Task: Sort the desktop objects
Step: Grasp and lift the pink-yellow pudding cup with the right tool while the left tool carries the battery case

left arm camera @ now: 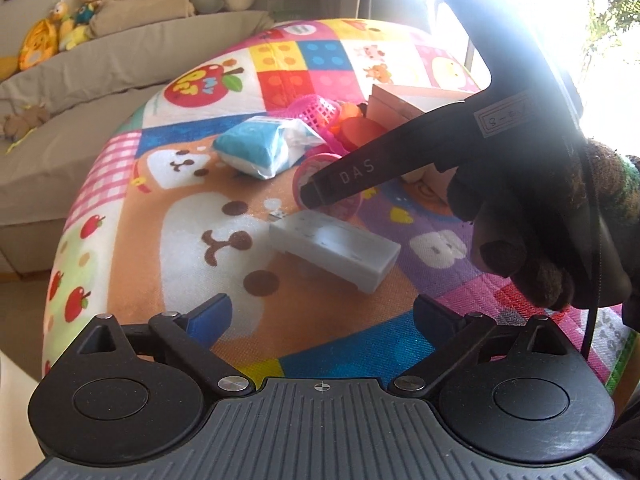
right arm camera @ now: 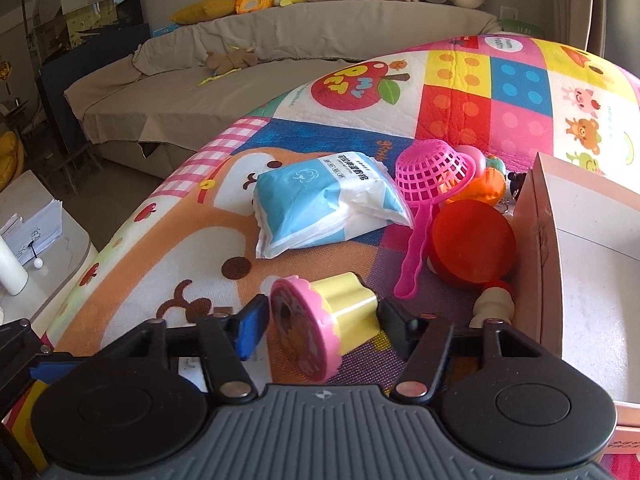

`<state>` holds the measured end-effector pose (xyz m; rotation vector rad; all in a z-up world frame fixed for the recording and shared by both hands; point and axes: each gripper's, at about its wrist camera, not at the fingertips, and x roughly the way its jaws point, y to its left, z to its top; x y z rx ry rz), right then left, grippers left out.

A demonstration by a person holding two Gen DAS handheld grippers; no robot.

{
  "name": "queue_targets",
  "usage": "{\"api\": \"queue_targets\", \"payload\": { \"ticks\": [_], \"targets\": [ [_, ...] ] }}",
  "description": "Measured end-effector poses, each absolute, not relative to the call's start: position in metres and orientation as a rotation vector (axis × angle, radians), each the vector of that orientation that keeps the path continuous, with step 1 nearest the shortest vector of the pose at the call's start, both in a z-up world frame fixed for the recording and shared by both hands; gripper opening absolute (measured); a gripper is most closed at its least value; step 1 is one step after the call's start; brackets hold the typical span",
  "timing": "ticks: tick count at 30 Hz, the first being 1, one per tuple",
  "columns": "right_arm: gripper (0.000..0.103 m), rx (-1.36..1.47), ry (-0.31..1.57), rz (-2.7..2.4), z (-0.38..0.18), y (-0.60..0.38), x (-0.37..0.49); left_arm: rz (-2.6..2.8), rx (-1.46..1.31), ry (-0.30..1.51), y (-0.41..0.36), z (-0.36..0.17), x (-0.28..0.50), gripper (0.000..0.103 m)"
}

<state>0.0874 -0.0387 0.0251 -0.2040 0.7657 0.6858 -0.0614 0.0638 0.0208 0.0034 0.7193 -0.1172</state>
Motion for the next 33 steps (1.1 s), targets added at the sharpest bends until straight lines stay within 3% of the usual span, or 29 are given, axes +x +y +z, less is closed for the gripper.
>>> {"api": "queue_targets", "payload": {
  "ticks": [11, 16, 19, 22, 26, 33],
  "targets": [
    [0.045, -0.096, 0.822, 0.712, 0.042, -0.129, 0.032, -0.107, -0.008, 0.724, 0.071, 0.020, -0.064, 0.101],
    [0.045, 0.164, 0.999, 0.661, 0.034, -0.205, 0.033, -0.129, -0.015, 0.741, 0.065, 0.015, -0.057, 0.101],
    [0.045, 0.284, 0.961, 0.535, 0.028, -0.247, 0.032, -0.152, -0.008, 0.743, 0.057, 0.014, -0.053, 0.101],
    [0.059, 0.305, 0.873, 0.417, 0.030, -0.271, 0.025, -0.167, 0.020, 0.736, 0.050, 0.017, -0.050, 0.101],
    [0.065, 0.123, 0.748, 0.291, 0.040, -0.270, 0.009, -0.173, 0.088, 0.705, 0.045, 0.020, -0.044, 0.102],
    [0.088, -0.038, 0.616, 0.313, 0.056, -0.256, -0.011, -0.152, 0.145, 0.711, 0.046, 0.012, -0.013, 0.102]
  ]
}}
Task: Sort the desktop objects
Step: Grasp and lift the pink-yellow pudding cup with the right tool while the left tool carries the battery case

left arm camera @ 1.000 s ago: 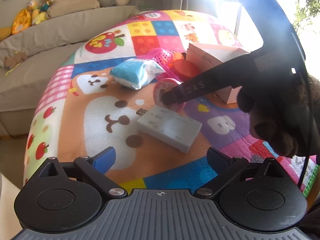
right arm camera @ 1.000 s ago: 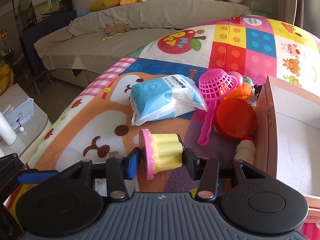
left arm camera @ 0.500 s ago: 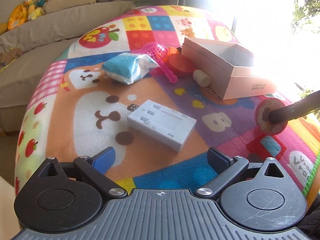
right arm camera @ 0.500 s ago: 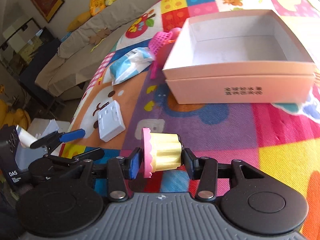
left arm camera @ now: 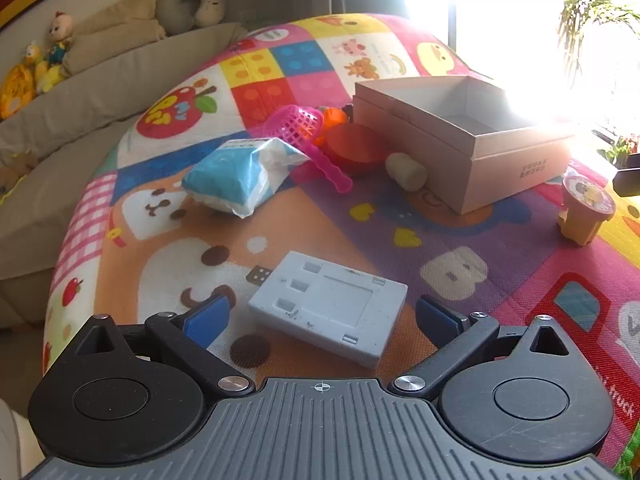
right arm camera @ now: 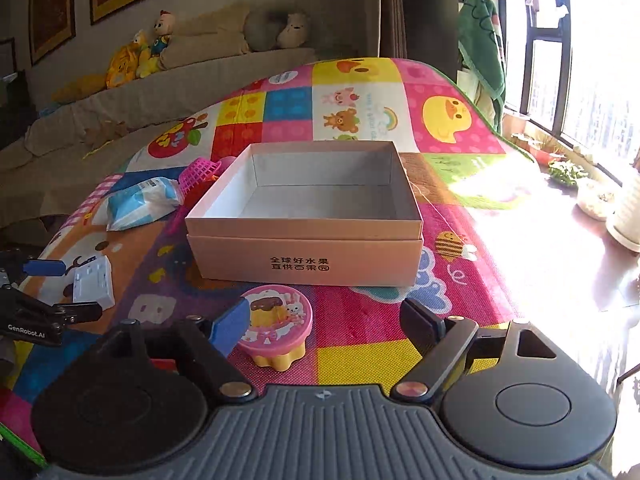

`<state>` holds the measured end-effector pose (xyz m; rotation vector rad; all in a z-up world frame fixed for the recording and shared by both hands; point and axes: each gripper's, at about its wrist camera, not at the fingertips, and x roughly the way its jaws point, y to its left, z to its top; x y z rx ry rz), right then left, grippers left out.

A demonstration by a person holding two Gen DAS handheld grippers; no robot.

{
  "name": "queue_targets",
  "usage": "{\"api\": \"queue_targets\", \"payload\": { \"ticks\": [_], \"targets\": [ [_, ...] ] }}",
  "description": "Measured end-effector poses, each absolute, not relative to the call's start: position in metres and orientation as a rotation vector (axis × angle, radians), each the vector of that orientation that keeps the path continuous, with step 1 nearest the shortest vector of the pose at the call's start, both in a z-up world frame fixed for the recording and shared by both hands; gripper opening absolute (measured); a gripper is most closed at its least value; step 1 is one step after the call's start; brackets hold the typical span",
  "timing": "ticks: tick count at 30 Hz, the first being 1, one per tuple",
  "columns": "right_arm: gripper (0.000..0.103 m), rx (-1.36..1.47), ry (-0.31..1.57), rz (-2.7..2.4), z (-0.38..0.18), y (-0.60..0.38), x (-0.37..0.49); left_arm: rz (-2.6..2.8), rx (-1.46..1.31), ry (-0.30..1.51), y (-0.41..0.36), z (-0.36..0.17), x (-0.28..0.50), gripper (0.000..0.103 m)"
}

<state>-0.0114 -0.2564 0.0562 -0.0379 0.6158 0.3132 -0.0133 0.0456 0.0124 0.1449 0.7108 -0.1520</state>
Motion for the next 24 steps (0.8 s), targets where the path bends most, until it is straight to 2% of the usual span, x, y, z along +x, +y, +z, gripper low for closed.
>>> {"api": "queue_targets", "payload": {
  "ticks": [5, 8, 11, 16, 19, 21, 22, 24],
  "targets": [
    [0.097, -0.108, 0.610, 0.355, 0.051, -0.238, -0.019, -0.293, 0.060, 0.775, 0.043, 0.010, -0.013, 0.102],
    [0.097, -0.172, 0.598, 0.358, 0.044, -0.227, -0.022, -0.395, 0.085, 0.753, 0.031, 0.014, -0.029, 0.102],
    [0.097, -0.188, 0.605, 0.352, 0.036, -0.219, -0.017, -0.279, 0.189, 0.713, 0.021, 0.011, -0.031, 0.102],
    [0.095, -0.191, 0.617, 0.324, 0.029, -0.209, -0.005, -0.229, 0.144, 0.746, 0.016, 0.007, -0.018, 0.102],
    [0.080, -0.212, 0.629, 0.316, 0.026, -0.206, 0.000, -0.203, 0.166, 0.727, 0.008, 0.008, -0.017, 0.102],
    [0.056, -0.208, 0.665, 0.315, 0.024, -0.206, 0.006, -0.192, 0.183, 0.718, 0.004, 0.008, -0.019, 0.092],
    [0.056, -0.200, 0.670, 0.311, 0.024, -0.207, 0.007, -0.196, 0.183, 0.715, 0.003, 0.009, -0.020, 0.088],
    [0.056, -0.191, 0.672, 0.316, 0.024, -0.208, 0.006, -0.197, 0.190, 0.708, 0.001, 0.010, -0.025, 0.086]
  ]
}}
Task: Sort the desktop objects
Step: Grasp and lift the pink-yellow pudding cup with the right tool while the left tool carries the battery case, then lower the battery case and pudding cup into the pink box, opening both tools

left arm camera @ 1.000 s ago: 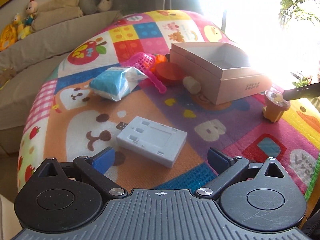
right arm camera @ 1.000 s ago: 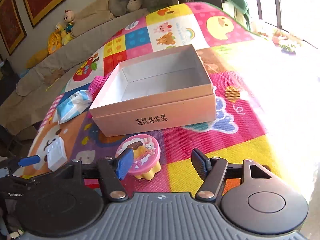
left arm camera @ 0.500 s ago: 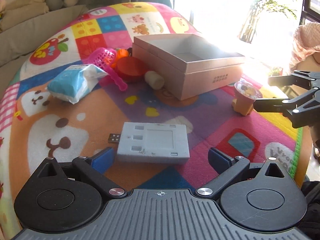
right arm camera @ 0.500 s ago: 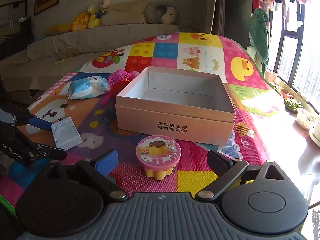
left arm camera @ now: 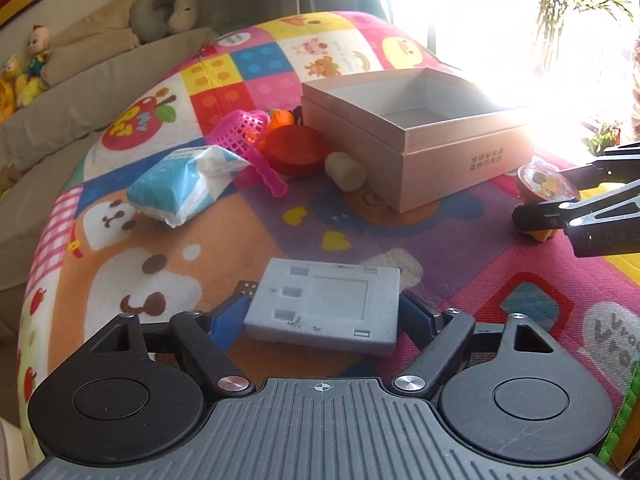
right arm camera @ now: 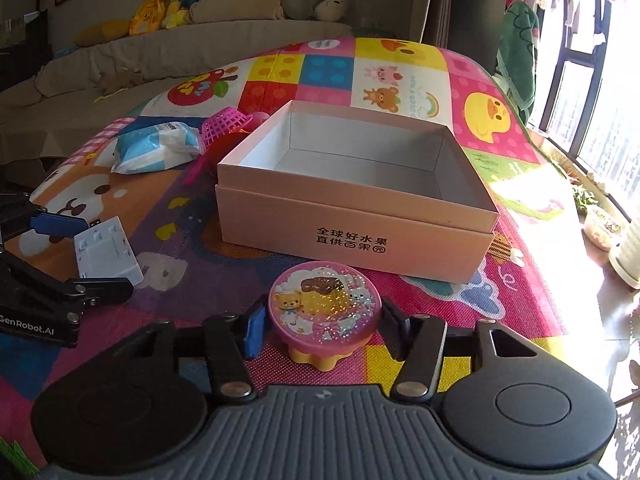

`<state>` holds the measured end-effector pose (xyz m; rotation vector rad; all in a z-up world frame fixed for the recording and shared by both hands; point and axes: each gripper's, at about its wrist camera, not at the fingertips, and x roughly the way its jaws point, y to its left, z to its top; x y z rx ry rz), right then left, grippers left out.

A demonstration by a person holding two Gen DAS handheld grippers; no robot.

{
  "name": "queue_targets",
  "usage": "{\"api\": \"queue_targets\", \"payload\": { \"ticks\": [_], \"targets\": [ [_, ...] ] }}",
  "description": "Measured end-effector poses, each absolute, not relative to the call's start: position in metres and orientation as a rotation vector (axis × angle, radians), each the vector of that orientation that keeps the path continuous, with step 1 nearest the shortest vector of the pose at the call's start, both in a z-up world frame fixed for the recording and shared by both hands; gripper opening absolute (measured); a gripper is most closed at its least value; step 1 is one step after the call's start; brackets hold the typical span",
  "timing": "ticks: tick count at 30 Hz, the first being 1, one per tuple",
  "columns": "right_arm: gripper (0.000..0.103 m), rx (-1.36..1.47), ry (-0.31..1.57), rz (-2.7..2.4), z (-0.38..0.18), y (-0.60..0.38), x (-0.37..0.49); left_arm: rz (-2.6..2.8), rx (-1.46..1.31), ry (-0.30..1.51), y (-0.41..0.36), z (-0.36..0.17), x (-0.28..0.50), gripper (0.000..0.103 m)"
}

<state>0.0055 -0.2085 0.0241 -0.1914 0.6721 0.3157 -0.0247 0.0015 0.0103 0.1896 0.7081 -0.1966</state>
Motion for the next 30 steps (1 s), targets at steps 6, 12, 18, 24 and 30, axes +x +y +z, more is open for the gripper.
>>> {"api": "queue_targets", "payload": {
  "ticks": [6, 12, 18, 24, 30],
  "targets": [
    [0.056, -0.129, 0.635, 0.350, 0.060, -0.230, -0.003, -0.276, 0.173, 0.606, -0.004, 0.045, -0.032, 0.086],
    [0.056, -0.160, 0.413, 0.246, 0.122, -0.242, 0.029, -0.343, 0.194, 0.382, -0.037, 0.107, 0.019, 0.086],
    [0.060, -0.126, 0.471, 0.199, 0.099, -0.241, 0.089, -0.396, 0.155, 0.382, -0.064, 0.122, 0.091, 0.097],
    [0.073, -0.126, 0.507, 0.181, 0.076, -0.243, 0.078, -0.297, 0.113, 0.472, -0.022, 0.089, 0.081, 0.099],
    [0.077, -0.205, 0.483, 0.250, 0.086, -0.218, 0.058, -0.060, 0.138, 0.571, 0.032, 0.039, 0.045, 0.100]
  ]
}}
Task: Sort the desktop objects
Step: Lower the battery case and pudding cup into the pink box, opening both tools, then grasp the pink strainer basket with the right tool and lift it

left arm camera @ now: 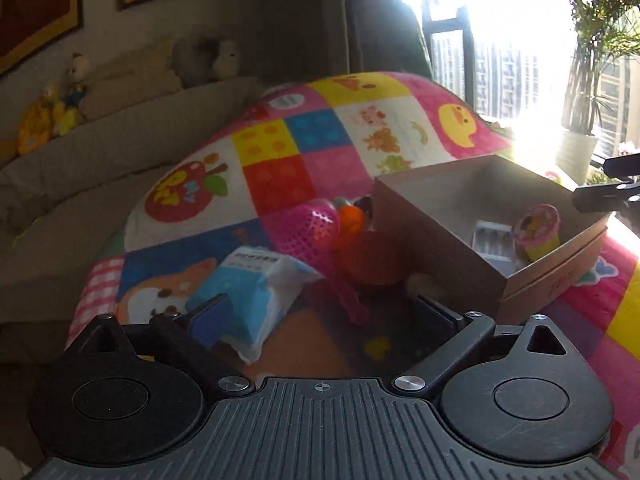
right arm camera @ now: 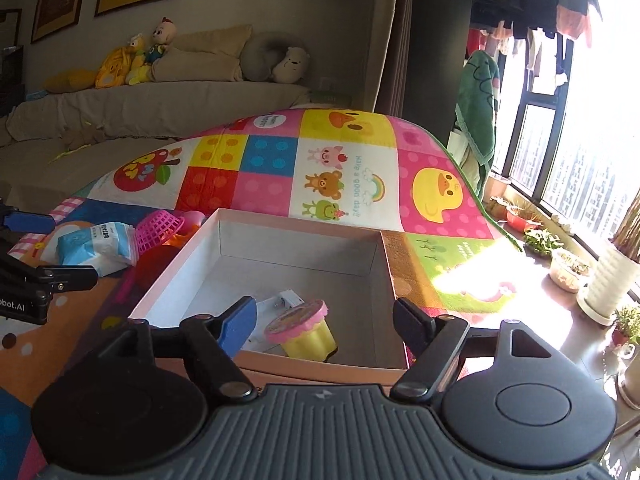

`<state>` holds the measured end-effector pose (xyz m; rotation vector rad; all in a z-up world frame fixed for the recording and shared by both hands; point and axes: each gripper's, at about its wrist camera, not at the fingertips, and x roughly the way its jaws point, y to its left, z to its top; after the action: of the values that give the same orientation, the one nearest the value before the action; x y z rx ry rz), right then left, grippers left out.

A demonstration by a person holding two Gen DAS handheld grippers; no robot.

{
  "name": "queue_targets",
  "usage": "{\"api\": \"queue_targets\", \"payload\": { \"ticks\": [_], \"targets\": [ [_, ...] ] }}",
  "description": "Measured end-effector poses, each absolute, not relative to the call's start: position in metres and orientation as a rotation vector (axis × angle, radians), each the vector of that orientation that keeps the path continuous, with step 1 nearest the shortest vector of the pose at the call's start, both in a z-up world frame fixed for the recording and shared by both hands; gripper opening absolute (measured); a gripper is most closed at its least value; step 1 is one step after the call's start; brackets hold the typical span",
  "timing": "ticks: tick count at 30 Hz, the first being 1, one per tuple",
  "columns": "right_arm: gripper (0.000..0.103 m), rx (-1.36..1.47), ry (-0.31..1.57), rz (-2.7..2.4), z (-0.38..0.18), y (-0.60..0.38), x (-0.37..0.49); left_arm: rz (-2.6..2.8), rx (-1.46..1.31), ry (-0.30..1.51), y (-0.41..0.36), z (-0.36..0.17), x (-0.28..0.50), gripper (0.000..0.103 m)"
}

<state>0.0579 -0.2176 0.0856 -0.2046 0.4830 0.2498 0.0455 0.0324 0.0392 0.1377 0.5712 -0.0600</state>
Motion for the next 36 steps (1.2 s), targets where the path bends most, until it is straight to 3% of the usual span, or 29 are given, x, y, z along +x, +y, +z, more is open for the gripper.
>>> {"api": "queue_targets", "payload": {
  "ticks": [5, 11, 21, 23, 36],
  "targets": [
    [0.081, -0.200, 0.500, 0.376, 0.101, -0.172, 0.072, 0.077, 0.038, 0.625, 0.078, 0.026, 0.030, 0.100],
    [0.081, -0.144, 0.647, 0.534, 0.110, -0.091, 0.136, 0.131, -0.047, 0.656, 0.105, 0.023, 0.018, 0.101],
    [0.080, -0.293, 0.854, 0.350, 0.032, 0.015, 0.241, 0.136, -0.083, 0.670, 0.118, 0.025, 0.004, 0.102],
    [0.070, -0.323, 0.875, 0.313, 0.025, 0.019, 0.241, 0.126, -0.087, 0.666, 0.118, 0.026, 0.003, 0.102],
    [0.069, -0.160, 0.686, 0.550, 0.116, -0.087, 0.123, 0.071, -0.046, 0.636, 0.101, 0.033, -0.005, 0.103]
  ]
}}
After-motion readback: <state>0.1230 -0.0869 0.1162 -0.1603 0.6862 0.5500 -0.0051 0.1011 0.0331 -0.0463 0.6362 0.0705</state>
